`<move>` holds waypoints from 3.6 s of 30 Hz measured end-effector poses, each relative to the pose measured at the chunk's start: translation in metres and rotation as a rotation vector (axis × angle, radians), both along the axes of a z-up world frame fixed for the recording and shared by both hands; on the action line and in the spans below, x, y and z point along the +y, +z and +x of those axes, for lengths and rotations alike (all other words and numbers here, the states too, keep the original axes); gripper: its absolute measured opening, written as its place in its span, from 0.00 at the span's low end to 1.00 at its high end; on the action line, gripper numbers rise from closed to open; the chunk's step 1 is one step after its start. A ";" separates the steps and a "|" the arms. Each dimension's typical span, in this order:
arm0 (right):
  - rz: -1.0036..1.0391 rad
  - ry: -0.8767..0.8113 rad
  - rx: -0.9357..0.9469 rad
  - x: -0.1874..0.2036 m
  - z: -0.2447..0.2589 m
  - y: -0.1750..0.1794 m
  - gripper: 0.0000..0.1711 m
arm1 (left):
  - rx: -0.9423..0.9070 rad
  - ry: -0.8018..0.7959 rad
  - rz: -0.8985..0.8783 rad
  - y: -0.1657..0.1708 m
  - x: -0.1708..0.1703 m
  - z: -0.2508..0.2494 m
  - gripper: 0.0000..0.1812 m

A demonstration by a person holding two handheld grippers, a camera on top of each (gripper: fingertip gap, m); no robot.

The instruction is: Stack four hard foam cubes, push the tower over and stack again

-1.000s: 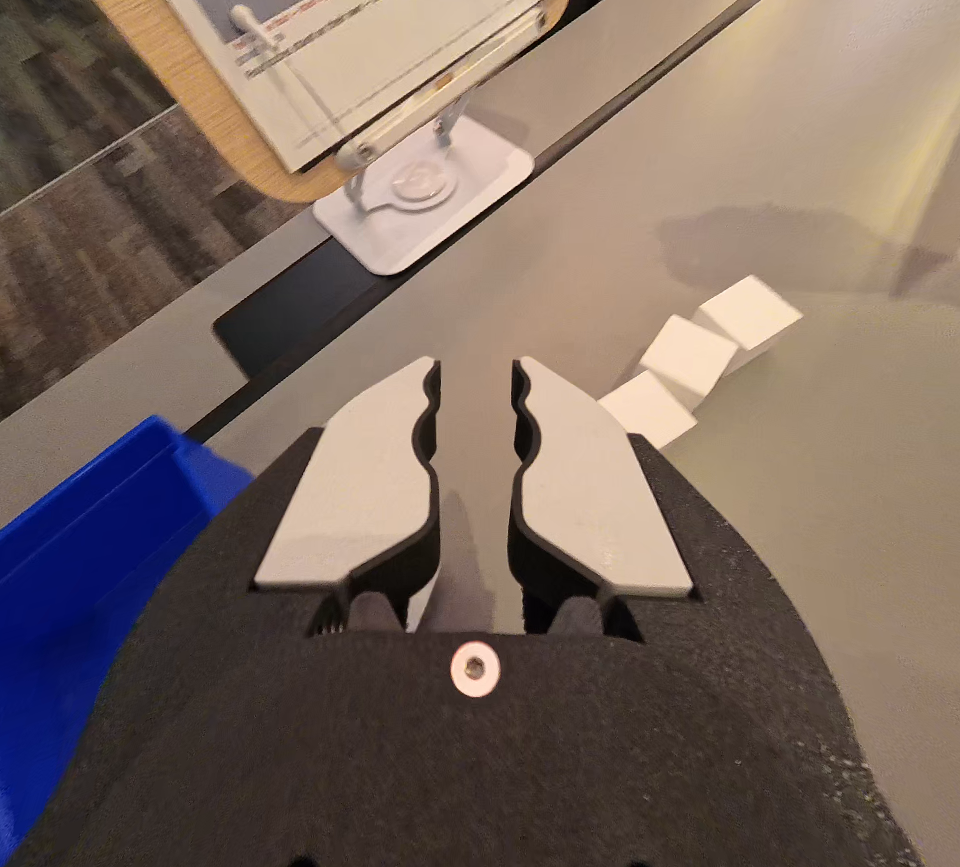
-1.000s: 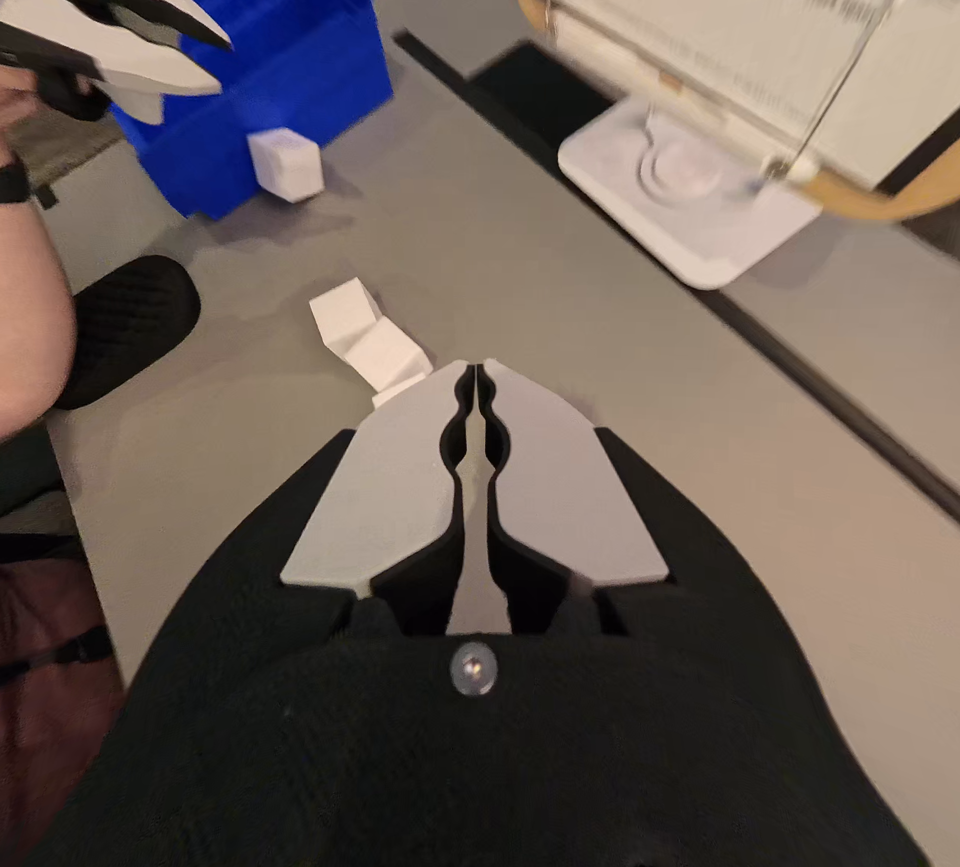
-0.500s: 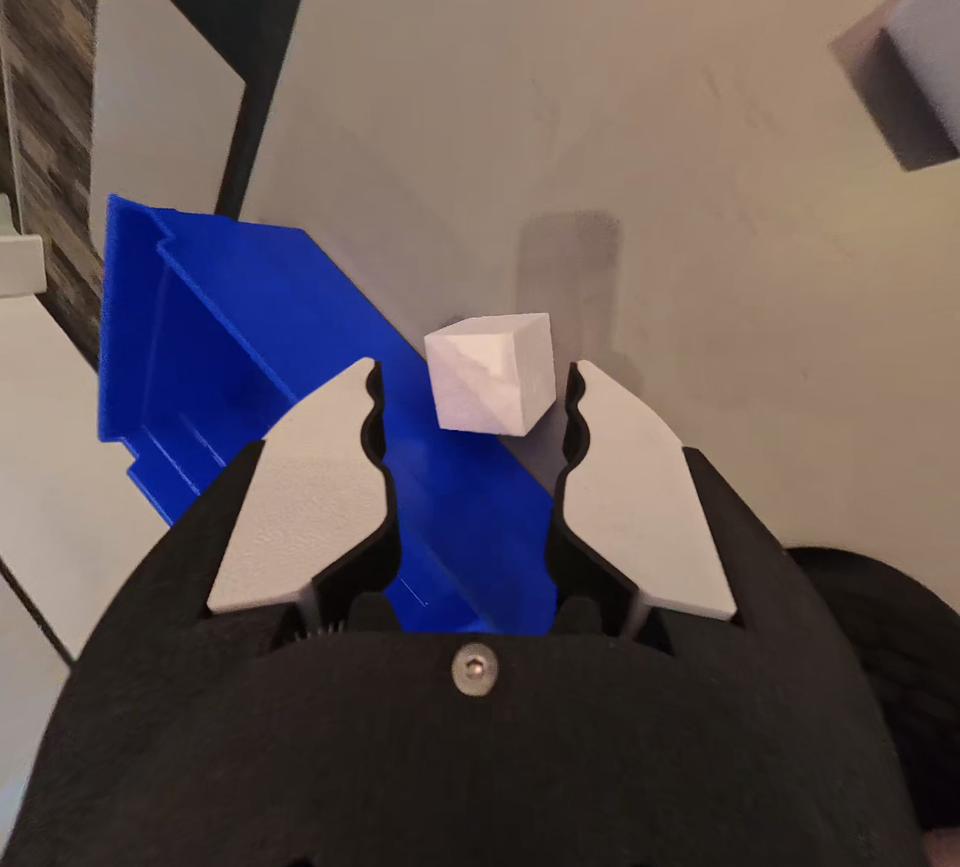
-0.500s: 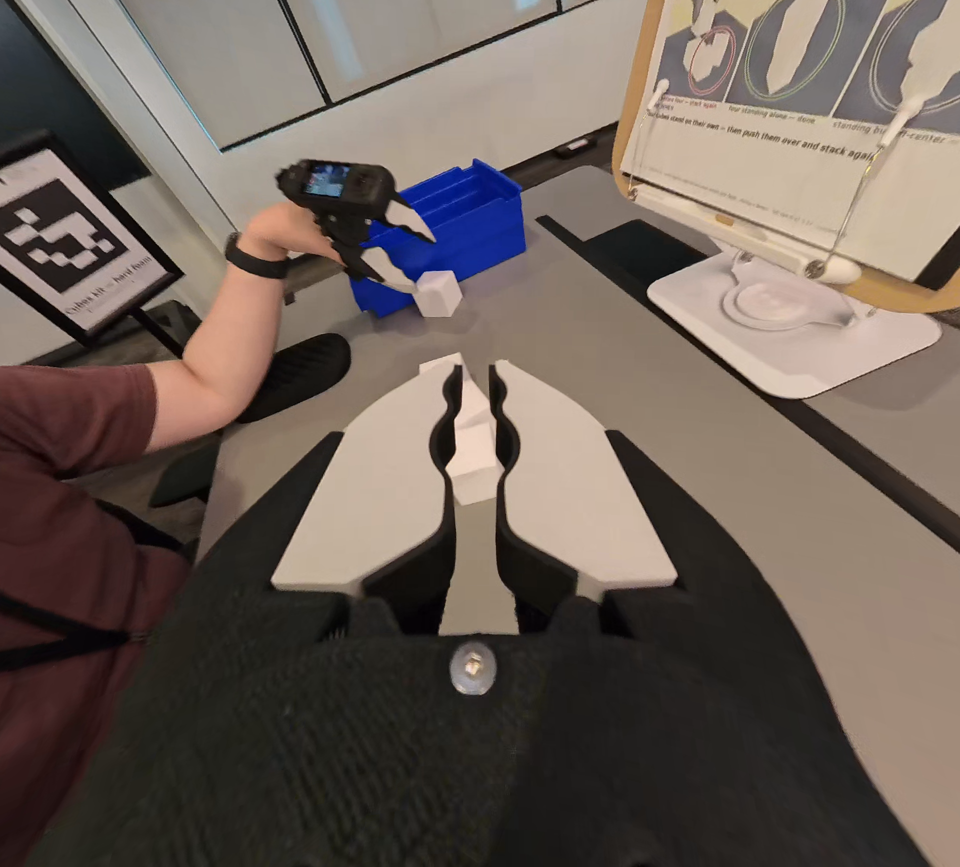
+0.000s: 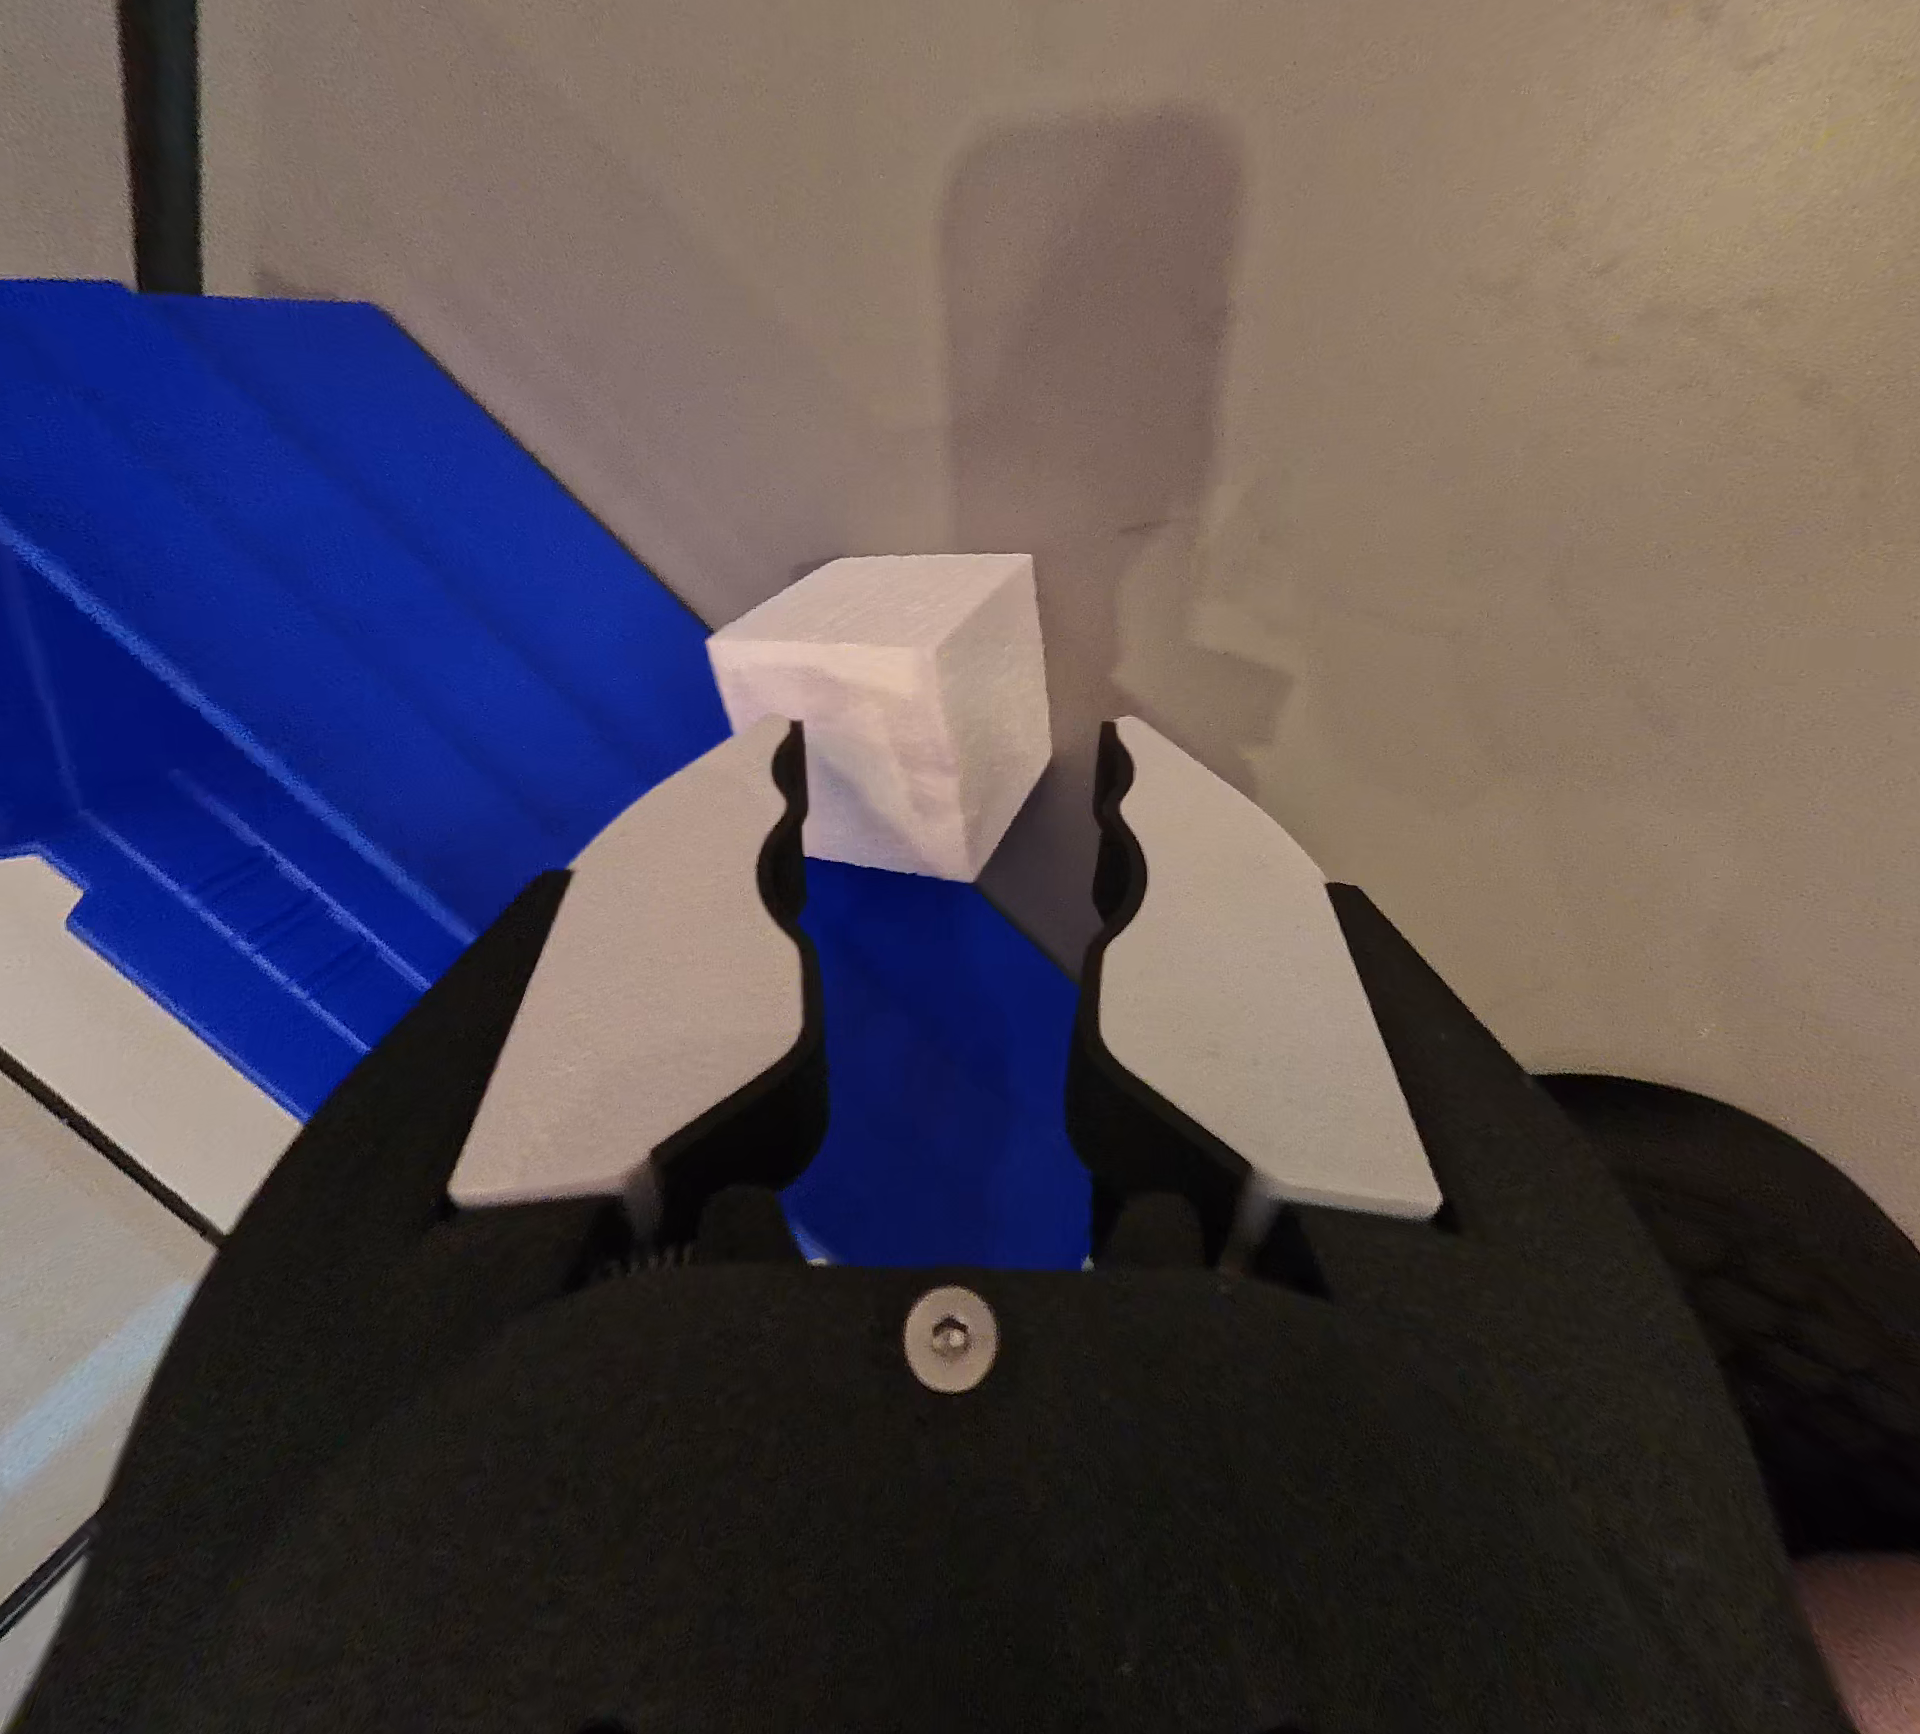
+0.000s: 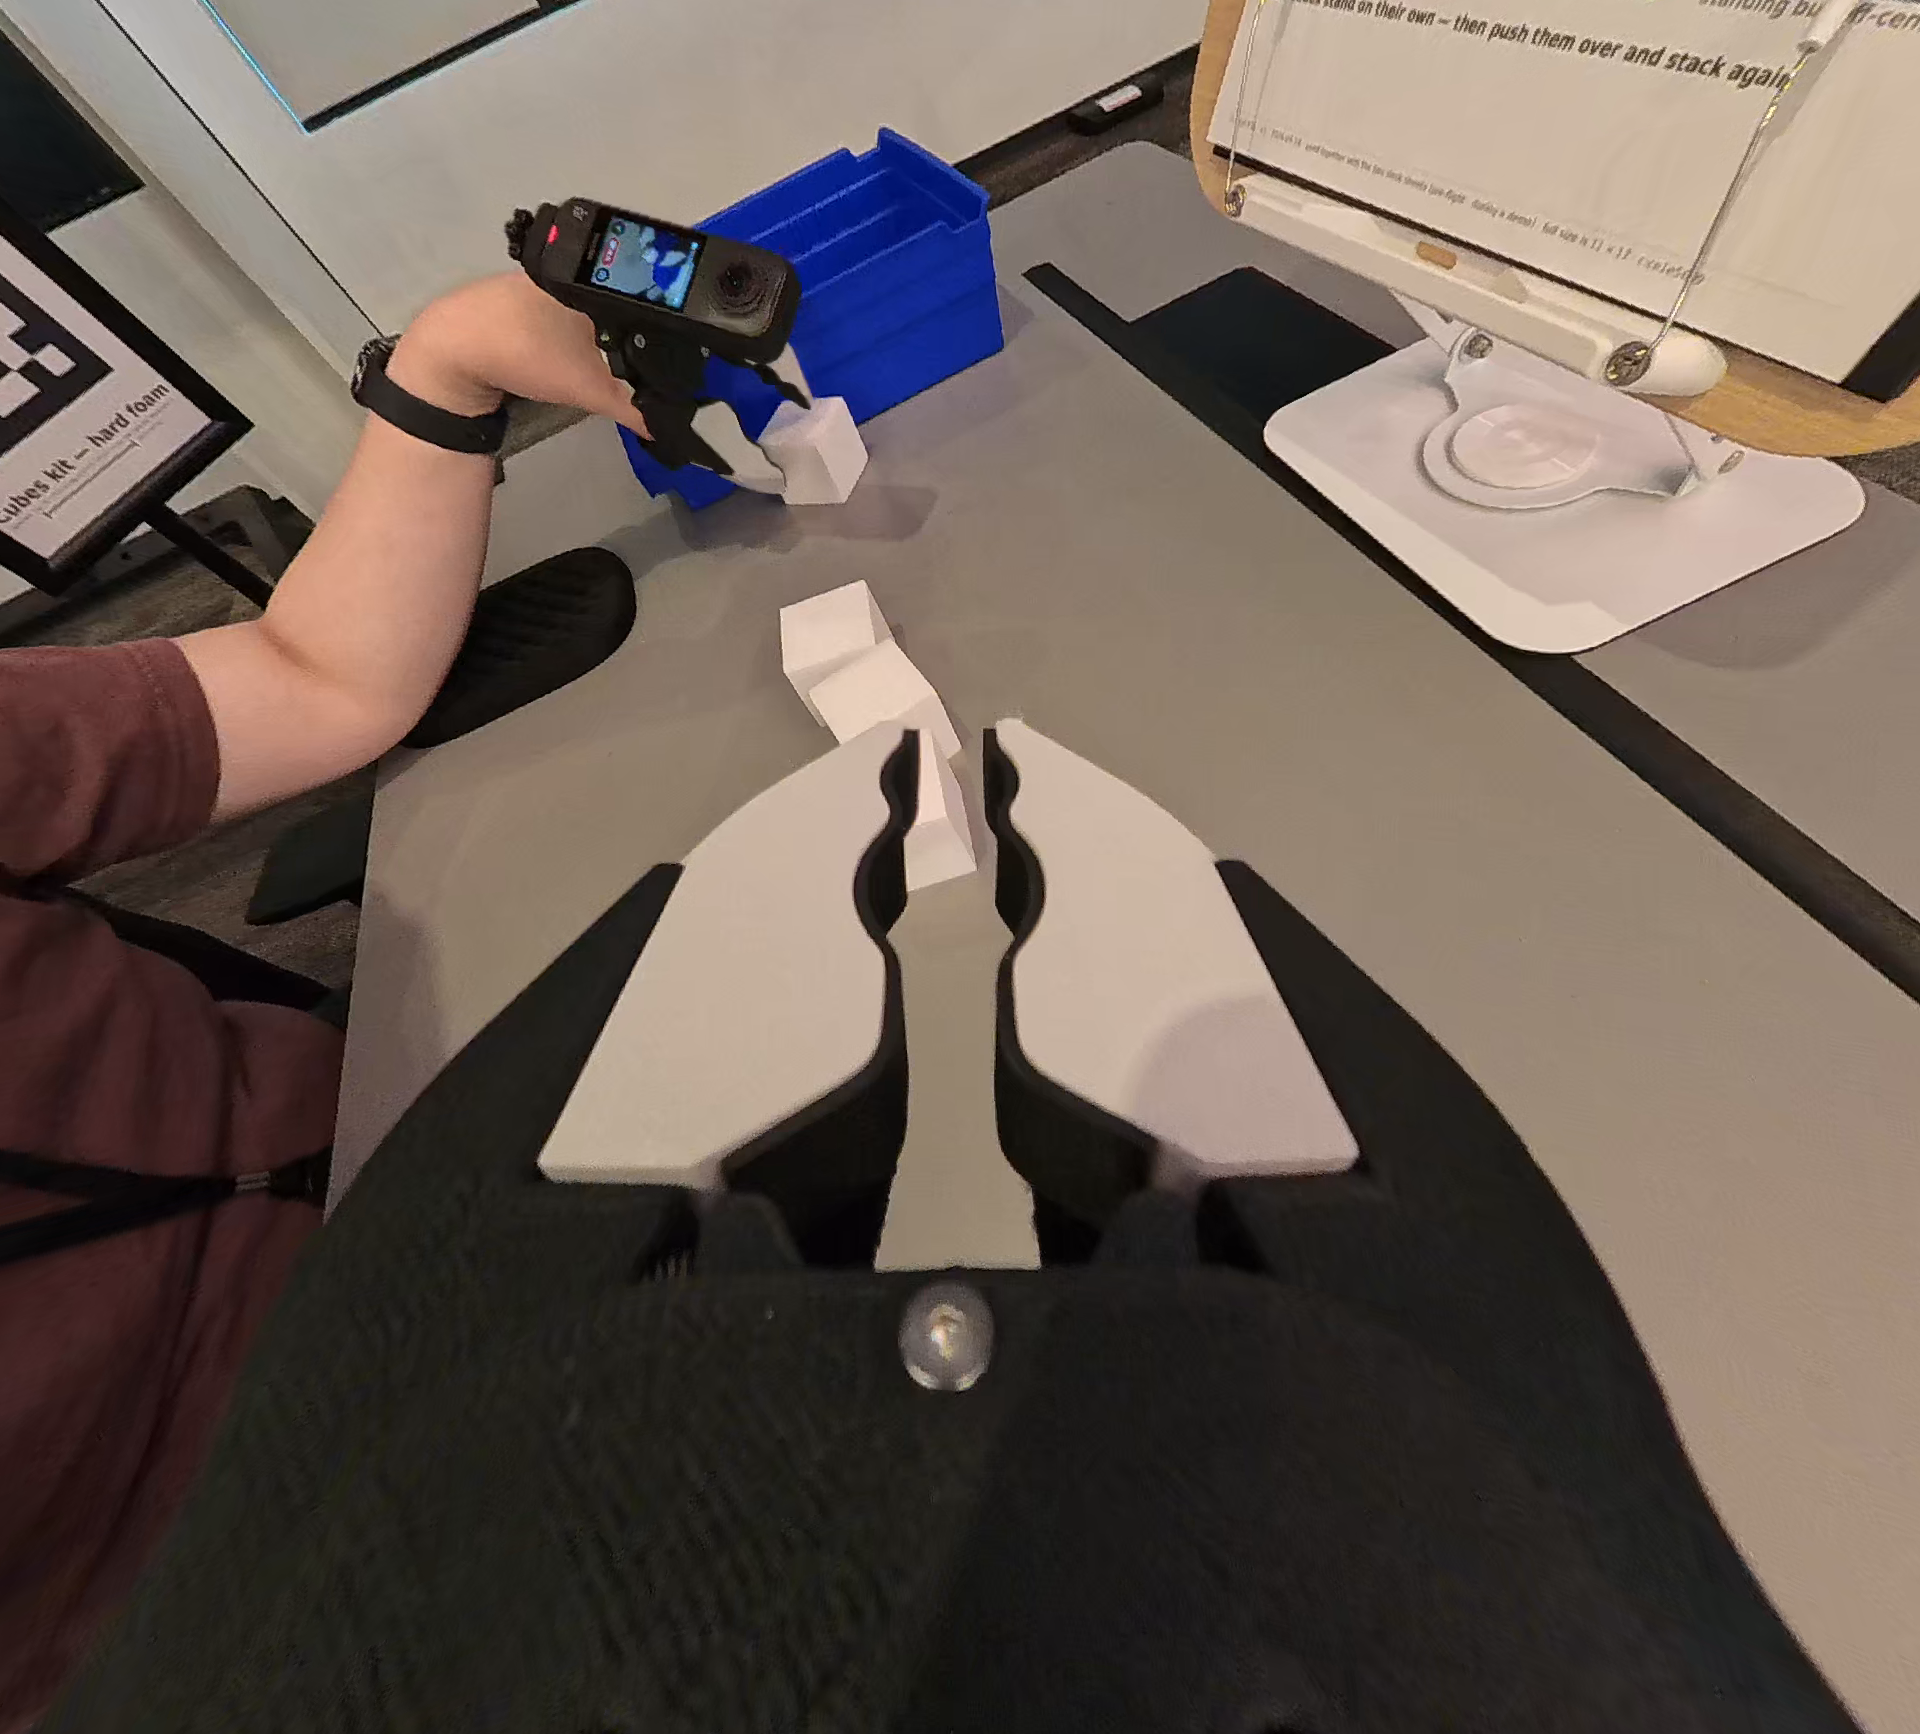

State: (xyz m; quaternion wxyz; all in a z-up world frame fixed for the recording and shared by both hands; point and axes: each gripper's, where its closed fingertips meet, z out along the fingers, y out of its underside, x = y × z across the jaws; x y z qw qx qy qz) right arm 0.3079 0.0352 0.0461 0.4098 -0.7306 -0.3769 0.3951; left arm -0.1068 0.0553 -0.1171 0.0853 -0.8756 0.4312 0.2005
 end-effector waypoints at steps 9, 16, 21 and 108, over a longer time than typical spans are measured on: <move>-0.029 0.009 -0.054 0.000 -0.004 -0.013 0.08 | -0.058 -0.100 -0.047 -0.002 -0.012 0.028 0.28; -0.058 0.054 -0.107 -0.001 -0.018 -0.031 0.12 | -0.141 -0.204 0.092 0.017 0.004 0.046 0.40; 0.023 0.185 -0.126 -0.008 -0.052 -0.045 0.16 | -0.112 -0.230 0.053 0.002 0.005 0.033 0.50; 0.153 0.290 -0.309 -0.027 -0.150 -0.104 0.33 | -0.257 -0.400 0.111 0.044 -0.018 0.080 0.36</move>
